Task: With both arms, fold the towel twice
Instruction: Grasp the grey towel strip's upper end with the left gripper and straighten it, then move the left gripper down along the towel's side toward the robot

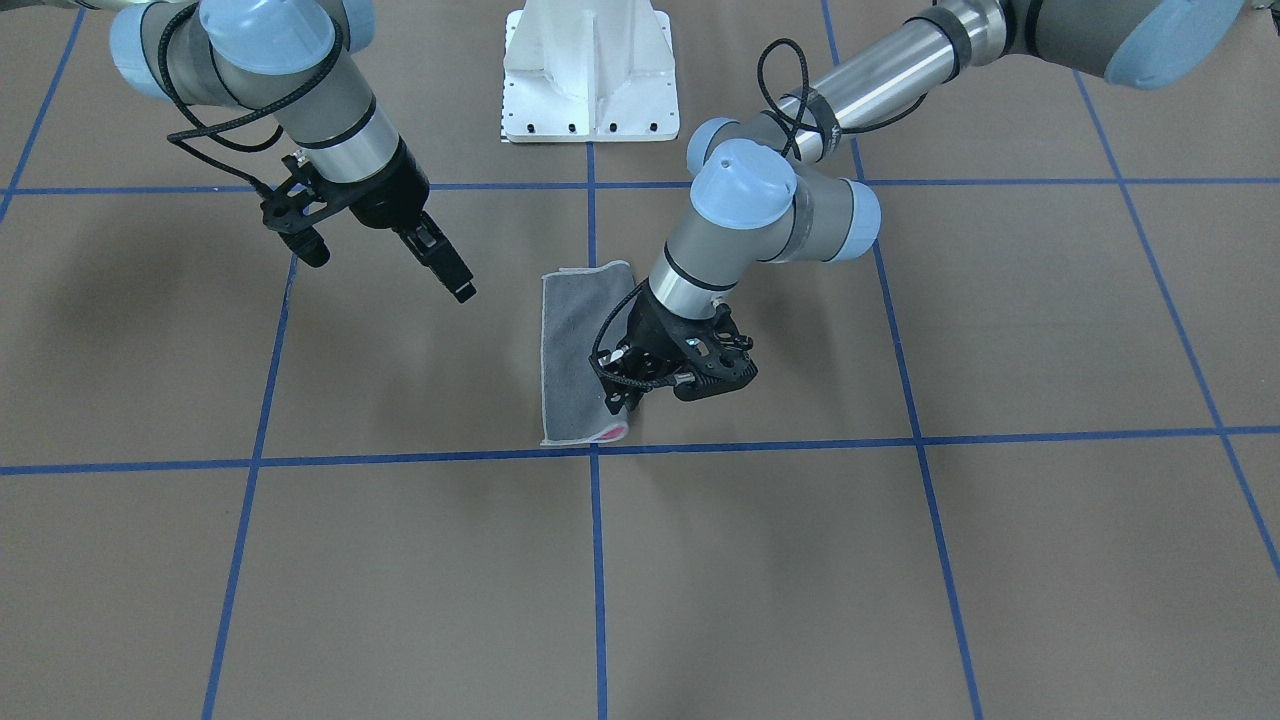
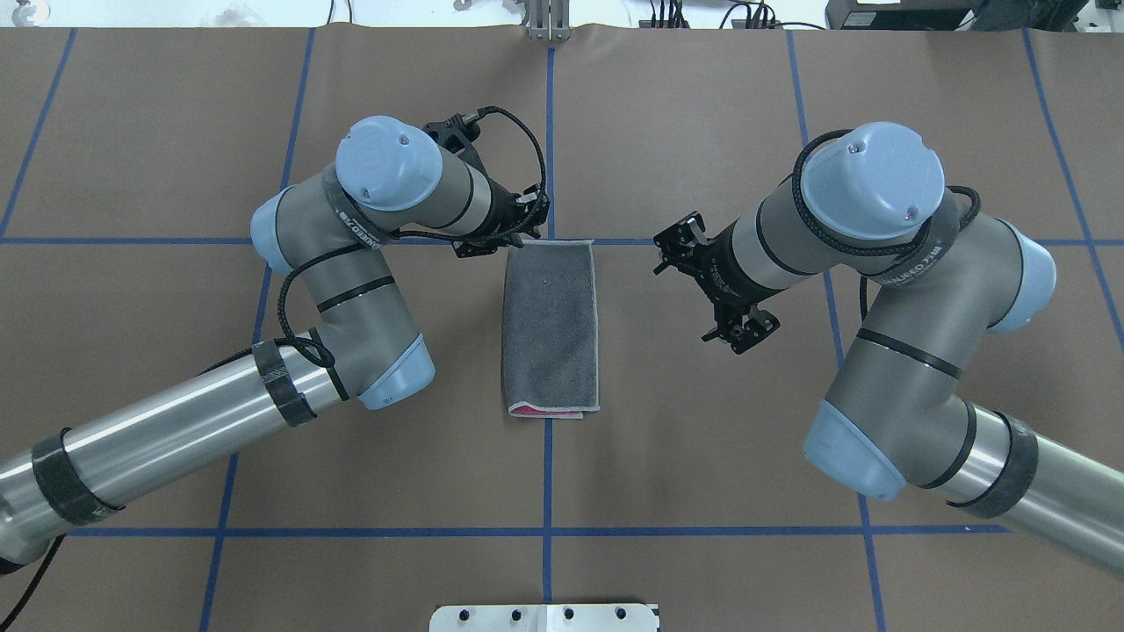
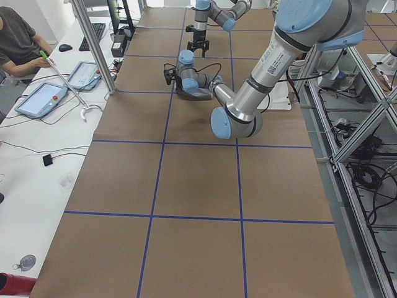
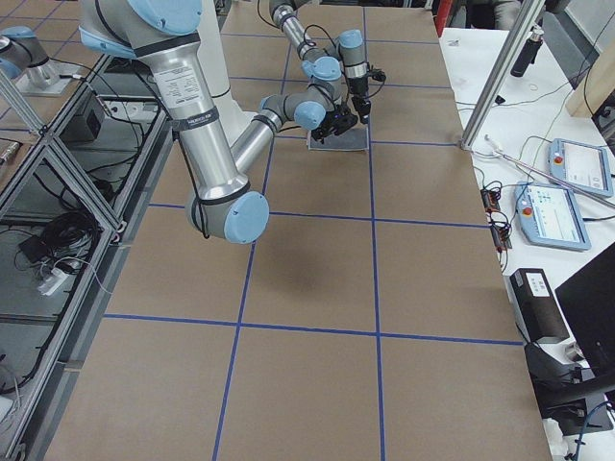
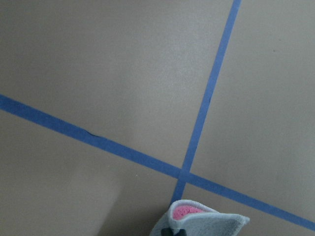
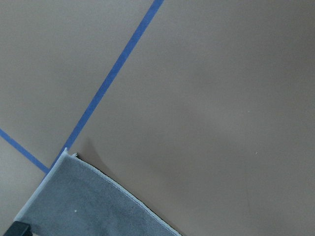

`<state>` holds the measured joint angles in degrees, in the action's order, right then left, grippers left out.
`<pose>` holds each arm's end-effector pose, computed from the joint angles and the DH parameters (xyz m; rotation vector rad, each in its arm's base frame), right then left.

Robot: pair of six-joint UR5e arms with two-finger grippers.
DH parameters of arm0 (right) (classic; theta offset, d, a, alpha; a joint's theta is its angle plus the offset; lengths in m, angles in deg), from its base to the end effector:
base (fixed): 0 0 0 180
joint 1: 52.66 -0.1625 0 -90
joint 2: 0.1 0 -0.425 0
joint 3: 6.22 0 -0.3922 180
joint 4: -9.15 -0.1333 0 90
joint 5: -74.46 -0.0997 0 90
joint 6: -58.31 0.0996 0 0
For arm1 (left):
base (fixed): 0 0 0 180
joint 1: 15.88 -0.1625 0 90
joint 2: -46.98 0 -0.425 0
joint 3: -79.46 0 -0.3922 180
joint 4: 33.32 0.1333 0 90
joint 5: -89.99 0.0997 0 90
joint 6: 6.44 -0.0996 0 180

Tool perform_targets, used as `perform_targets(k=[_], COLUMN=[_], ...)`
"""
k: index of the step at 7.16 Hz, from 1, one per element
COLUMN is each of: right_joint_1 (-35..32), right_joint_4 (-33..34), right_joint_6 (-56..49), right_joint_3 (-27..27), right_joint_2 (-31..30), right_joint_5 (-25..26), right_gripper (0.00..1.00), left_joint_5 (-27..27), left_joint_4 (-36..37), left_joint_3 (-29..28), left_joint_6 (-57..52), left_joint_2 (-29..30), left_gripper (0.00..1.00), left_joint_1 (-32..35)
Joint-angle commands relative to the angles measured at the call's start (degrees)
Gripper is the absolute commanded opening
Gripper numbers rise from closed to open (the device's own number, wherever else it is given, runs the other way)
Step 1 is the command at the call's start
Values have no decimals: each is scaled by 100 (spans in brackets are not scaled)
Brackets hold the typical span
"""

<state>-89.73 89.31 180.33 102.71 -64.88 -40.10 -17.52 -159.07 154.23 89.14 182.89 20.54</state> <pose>-0.4189 -0.4316 0.2464 -0.3680 -0.9785 0.8977 0.5578 -0.5400 0.2047 0.0454 1.1913 -0.4683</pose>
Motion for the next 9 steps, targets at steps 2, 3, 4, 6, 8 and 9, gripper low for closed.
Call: perform_targets(k=[2, 3, 4, 6, 8, 9], right_joint_1=[-11, -20, -107, -178, -178, -178], right_joint_4=[-9, -9, -9, -17, -9, -17], right_joint_6=[-3, -3, -11, -20, -12, -12], right_joint_3=[-47, -56, -56, -56, -56, -56], right_joint_2=[0, 0, 0, 0, 9, 9], right_joint_5=[4, 4, -5, -5, -14, -14], right_gripper=[100, 100, 100, 100, 100, 100], left_joint_5=[-437, -420, -411, -123, 81, 81], left_joint_4=[59, 59, 59, 76, 609, 1135], left_joint_3=[431, 773, 1220, 1558, 1646, 1838], left_joint_6=[126, 510, 819, 1224, 1226, 1226], left_joint_2=[-291, -598, -949, -1277, -1269, -1243], left_gripper=[80, 69, 62, 46, 45, 44], left_joint_1=[102, 50, -55, -572, -968, -1144])
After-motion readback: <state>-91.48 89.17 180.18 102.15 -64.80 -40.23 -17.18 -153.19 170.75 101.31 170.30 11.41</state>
